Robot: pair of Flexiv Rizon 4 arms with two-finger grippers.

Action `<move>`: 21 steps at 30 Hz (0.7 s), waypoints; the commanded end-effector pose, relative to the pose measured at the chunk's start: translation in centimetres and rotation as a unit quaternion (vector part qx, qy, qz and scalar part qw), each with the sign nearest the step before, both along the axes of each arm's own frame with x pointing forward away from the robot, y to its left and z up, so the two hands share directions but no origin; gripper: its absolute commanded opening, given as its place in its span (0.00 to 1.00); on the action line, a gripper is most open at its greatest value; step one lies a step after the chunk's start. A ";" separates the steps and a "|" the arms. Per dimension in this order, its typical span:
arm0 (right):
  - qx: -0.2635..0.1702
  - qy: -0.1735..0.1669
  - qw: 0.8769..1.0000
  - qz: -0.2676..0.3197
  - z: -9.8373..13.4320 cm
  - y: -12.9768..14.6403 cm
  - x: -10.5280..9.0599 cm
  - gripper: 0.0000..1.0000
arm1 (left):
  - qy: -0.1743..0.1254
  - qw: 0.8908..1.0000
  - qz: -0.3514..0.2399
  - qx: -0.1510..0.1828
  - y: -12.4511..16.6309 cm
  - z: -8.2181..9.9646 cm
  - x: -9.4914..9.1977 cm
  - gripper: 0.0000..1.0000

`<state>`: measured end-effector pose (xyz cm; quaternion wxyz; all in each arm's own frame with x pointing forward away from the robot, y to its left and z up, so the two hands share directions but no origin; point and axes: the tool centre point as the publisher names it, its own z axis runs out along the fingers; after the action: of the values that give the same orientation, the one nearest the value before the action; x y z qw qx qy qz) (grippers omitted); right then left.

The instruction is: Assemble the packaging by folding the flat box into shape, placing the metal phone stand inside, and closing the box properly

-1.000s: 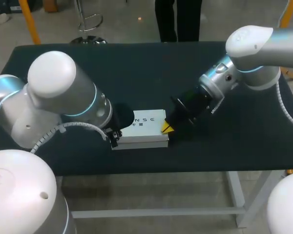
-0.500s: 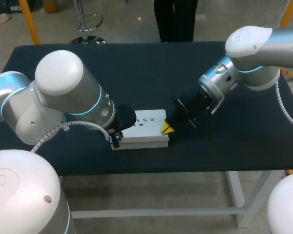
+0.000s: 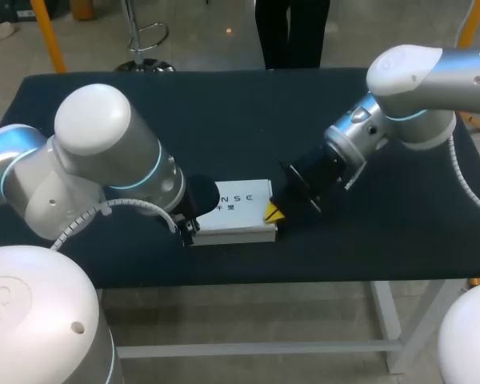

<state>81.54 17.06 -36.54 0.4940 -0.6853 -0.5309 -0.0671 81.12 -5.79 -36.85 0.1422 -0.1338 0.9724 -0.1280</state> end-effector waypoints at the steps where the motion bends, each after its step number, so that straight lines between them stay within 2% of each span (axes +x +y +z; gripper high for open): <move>1: 0.008 0.013 1.000 0.004 -1.7 -0.1 0.6 0.00 | 0.003 1.000 0.000 0.000 -0.2 -1.0 0.3 0.00; 8: 0.011 0.023 1.000 0.001 -2.2 -0.3 0.6 0.00 | 0.008 1.000 0.000 -0.003 -0.2 -1.2 0.2 0.00; 16: 0.015 -0.022 1.000 0.009 0.4 -0.1 0.1 0.00 | -0.030 0.999 -0.012 -0.012 -0.3 1.7 -0.6 0.00; 21: 0.015 -0.032 0.999 0.010 0.9 -0.1 0.1 0.00 | -0.035 0.999 -0.014 -0.009 -0.6 2.0 -0.4 0.00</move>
<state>82.14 17.08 -36.04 0.4948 -0.6650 -0.5525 -0.0877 81.18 -6.46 -35.20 0.1683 -0.1148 0.9679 -0.1472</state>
